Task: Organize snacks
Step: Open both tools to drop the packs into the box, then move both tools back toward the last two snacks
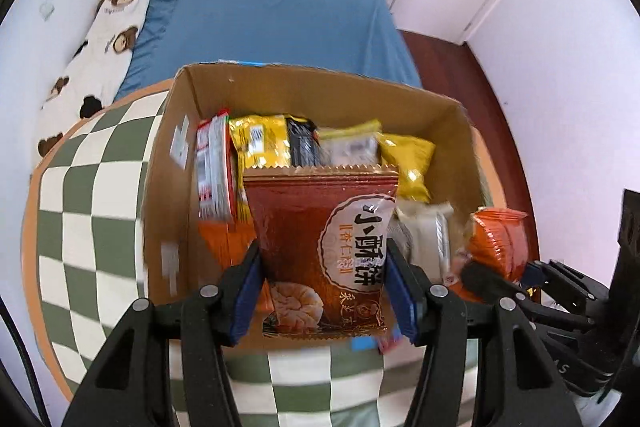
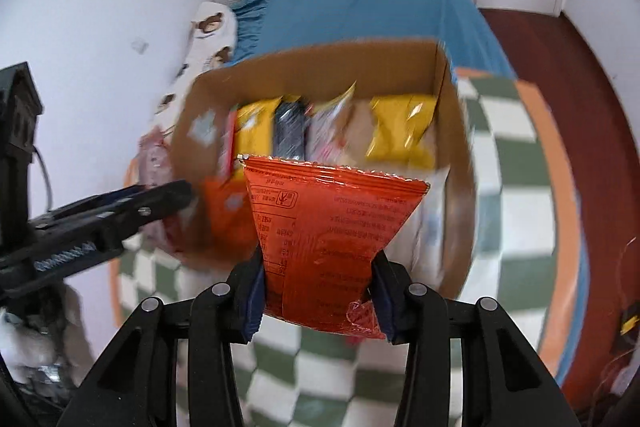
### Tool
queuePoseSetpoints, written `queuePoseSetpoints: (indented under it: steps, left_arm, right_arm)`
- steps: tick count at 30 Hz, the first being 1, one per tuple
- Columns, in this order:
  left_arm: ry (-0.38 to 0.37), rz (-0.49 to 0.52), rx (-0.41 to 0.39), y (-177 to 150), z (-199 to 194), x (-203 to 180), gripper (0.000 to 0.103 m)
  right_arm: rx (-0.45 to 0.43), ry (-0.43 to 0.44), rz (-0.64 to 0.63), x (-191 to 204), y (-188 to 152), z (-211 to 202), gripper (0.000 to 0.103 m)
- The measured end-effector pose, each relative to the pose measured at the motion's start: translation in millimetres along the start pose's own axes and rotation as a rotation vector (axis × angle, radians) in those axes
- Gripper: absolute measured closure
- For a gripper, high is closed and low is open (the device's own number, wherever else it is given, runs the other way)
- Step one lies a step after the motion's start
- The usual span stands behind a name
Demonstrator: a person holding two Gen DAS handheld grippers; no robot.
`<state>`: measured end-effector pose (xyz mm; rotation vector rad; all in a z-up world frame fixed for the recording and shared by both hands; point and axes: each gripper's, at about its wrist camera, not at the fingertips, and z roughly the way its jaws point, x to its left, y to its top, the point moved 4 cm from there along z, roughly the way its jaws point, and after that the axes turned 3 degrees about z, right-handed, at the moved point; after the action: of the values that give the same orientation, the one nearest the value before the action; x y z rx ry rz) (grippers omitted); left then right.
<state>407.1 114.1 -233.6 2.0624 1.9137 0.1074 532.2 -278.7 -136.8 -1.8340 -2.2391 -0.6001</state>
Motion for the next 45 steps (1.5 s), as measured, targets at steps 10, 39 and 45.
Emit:
queuePoseSetpoints:
  steps: [10,39,45]
  left_arm:
    - [0.069,-0.011,0.156,47,84,20,0.048]
    - [0.142,0.001,-0.072,1,19,16,0.008]
    - [0.147,0.037,-0.143,-24,-18,3,0.009]
  right_arm:
    - [0.093,-0.141,-0.009,-26,69,74,0.056]
    - [0.004,-0.188,0.009,-26,25,50,0.006]
    - [-0.068,-0.182,-0.001,-14,3,15,0.006]
